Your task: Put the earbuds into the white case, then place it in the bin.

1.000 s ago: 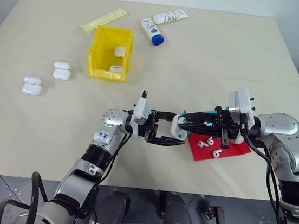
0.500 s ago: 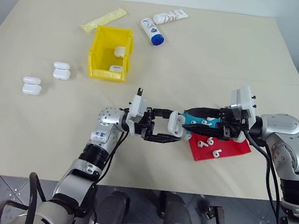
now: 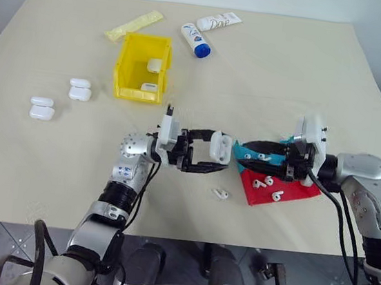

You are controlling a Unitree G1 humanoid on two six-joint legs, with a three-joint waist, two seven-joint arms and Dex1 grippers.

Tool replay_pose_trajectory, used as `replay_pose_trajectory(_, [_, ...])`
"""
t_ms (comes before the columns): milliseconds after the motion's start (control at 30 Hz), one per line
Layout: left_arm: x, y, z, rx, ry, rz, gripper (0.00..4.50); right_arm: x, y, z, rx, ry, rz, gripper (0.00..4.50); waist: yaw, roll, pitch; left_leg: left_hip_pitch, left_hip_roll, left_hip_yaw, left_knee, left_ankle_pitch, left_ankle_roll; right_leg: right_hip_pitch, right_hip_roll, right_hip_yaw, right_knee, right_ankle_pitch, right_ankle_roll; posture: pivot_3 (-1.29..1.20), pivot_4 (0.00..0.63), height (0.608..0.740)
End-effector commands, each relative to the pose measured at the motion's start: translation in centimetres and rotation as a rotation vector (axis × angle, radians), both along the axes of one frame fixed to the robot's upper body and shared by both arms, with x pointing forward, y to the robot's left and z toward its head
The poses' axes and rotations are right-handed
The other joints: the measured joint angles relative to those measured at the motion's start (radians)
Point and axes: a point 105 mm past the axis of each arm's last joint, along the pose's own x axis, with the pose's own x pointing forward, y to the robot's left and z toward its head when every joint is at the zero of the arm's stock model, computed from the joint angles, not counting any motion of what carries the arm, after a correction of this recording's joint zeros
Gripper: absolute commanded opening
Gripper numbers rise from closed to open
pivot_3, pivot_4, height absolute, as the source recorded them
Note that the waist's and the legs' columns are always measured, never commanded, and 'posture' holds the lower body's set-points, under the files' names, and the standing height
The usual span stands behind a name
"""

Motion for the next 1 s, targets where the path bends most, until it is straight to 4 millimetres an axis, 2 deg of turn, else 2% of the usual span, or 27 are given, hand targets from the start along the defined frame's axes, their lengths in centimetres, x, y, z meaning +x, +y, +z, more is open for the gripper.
replay_pose_trajectory(33, [0.4,1.0,0.6,-0.023,-0.033,0.042,2.81,-0.4,-1.3,2.1,0.0,-0.083,-0.066,2.14,0.0,0.0,0.0,0.0,0.0,0.0,0.0,0.0,0.0,0.0,0.0,0.0,0.0,0.0,0.0,0.0,0.15,0.74])
replay_pose_trajectory(267, [0.8,3.0,-0.1,0.0,-0.024,0.099,2.81,-2.1,-3.7,2.4,0.003,-0.086,-0.21,2.14,0.0,0.0,0.0,0.0,0.0,0.0,-0.001,0.0,0.0,0.0,0.0,0.0,0.0,0.0,0.0,0.0,0.15,0.74])
replay_pose_trajectory(500, [0.6,3.8,-0.2,0.02,-0.027,0.103,2.81,-6.1,-8.6,1.6,-0.044,-0.003,-0.423,2.14,0.019,0.0,0.0,0.0,0.0,0.001,0.0,0.0,0.001,0.001,0.0,0.001,-0.001,0.0,0.001,0.0,0.15,0.74])
replay_pose_trajectory(600, [0.2,3.8,-0.3,0.027,-0.023,0.084,2.81,-7.9,-10.1,1.2,-0.062,0.035,-0.507,2.69,0.023,0.0,0.0,0.0,0.001,0.001,0.0,0.0,0.001,0.001,0.001,0.001,-0.001,0.0,0.001,0.0,0.15,0.74])
replay_pose_trajectory(767, [-0.1,3.9,0.0,0.028,-0.022,0.068,2.81,-10.9,-11.7,0.9,-0.082,0.07,-0.619,4.34,0.024,0.0,0.001,0.0,0.001,0.001,-0.001,0.0,0.001,0.001,0.001,0.001,-0.001,0.0,0.001,0.0,0.15,0.74])
replay_pose_trajectory(800, [-0.2,4.0,0.0,0.03,-0.02,0.063,2.81,-11.5,-11.8,0.8,-0.09,0.077,-0.632,4.48,0.024,0.0,0.001,0.0,0.001,0.001,-0.001,0.0,0.001,0.001,0.001,0.001,-0.001,0.0,0.001,0.0,0.15,0.74])
replay_pose_trajectory(867, [-0.4,4.2,0.0,0.04,-0.014,0.056,2.81,-12.3,-12.0,0.7,-0.105,0.089,-0.658,4.48,0.024,-0.001,0.001,0.001,0.001,0.001,-0.001,0.0,0.001,0.001,0.001,0.001,-0.001,0.0,0.001,0.0,0.15,0.74])
replay_pose_trajectory(1000, [-0.8,4.6,-0.1,0.066,-0.005,0.054,2.81,-12.8,-11.8,1.1,-0.122,0.075,-0.671,4.48,0.019,0.0,0.001,0.001,0.001,0.002,-0.001,0.0,0.001,0.001,0.001,0.002,-0.001,0.0,0.001,0.0,0.15,0.74])
